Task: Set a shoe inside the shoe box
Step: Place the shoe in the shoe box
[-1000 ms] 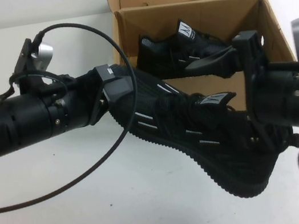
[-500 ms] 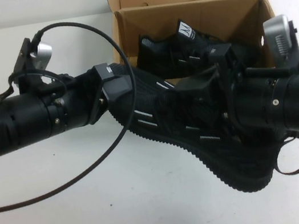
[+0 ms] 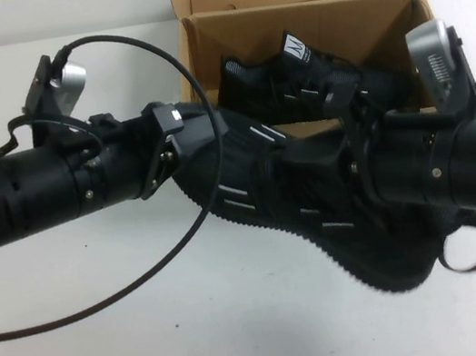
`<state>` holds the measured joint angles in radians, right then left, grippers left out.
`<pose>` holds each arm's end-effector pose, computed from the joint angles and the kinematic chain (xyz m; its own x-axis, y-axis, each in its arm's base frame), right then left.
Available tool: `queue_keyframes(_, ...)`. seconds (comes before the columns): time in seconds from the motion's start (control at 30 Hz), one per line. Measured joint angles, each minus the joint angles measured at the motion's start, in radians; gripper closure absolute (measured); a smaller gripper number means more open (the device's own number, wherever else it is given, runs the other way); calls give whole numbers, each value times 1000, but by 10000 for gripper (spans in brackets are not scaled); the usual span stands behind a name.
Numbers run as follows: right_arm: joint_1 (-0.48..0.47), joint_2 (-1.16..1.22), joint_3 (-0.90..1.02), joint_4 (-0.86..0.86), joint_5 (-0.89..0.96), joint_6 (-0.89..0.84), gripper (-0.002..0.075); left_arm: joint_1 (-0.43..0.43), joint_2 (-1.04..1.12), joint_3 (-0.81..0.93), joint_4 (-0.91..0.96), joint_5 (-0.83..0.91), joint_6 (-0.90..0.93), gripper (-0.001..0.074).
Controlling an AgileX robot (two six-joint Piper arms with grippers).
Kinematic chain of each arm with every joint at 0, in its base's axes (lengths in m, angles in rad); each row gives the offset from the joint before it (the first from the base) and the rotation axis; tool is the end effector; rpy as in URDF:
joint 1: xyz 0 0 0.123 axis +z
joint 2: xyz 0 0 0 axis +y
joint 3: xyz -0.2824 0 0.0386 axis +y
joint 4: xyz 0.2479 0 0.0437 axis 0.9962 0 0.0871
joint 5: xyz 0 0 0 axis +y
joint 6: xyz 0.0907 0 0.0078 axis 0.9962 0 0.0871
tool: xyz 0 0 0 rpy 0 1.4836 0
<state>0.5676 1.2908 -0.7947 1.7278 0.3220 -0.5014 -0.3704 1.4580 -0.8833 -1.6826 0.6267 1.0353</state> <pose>0.2198 0.1740 0.2953 -0.8124 0.5456 -0.2059 0.0282 0.3894 0.9206 0.2663 -0.1604 0.2806 -0.7829 -0.2395 -0.5742 0.3900 0.5301 -0.7529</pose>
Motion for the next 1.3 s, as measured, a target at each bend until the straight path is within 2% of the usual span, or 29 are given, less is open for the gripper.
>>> queue_keyframes(0.1, 0, 0, 0, 0, -7, -196, 727, 0, 0, 0, -2, 47, 5, 187)
queue_keyframes(0.2, 0, 0, 0, 0, -11, -430, 727, 0, 0, 0, -2, 84, 28, 83)
queue_keyframes(0.37, 0, -11, 0, 1, -31, -663, 728, 8, 0, 0, 2, 108, 84, 66)
queue_keyframes(0.47, 2, -34, 0, -11, -67, -709, 728, 35, 0, 0, 2, 158, 94, 66)
queue_keyframes(0.63, 3, -88, 0, -190, -157, -754, 729, 121, -4, 0, 2, 253, 96, 65)
queue_keyframes(0.83, 3, -143, 0, -385, -240, -947, 729, 235, -9, 0, 15, 360, 91, 71)
queue_keyframes(0.87, 3, -147, 0, -394, -253, -987, 729, 249, -9, 0, 28, 372, 85, 87)
queue_keyframes(0.93, 3, -148, -4, -401, -277, -1068, 729, 268, -9, 0, 69, 389, 67, 171)
queue_keyframes(1.1, 3, -148, -57, -387, -396, -1227, 729, 284, -9, 0, 161, 431, 47, 600)
queue_keyframes(1.2, 3, -143, -100, -295, -518, -1373, 729, 284, -9, 0, 183, 452, 47, 692)
queue_keyframes(1.3, 3, -114, -148, -126, -693, -1656, 729, 284, -9, 0, 191, 457, 47, 720)
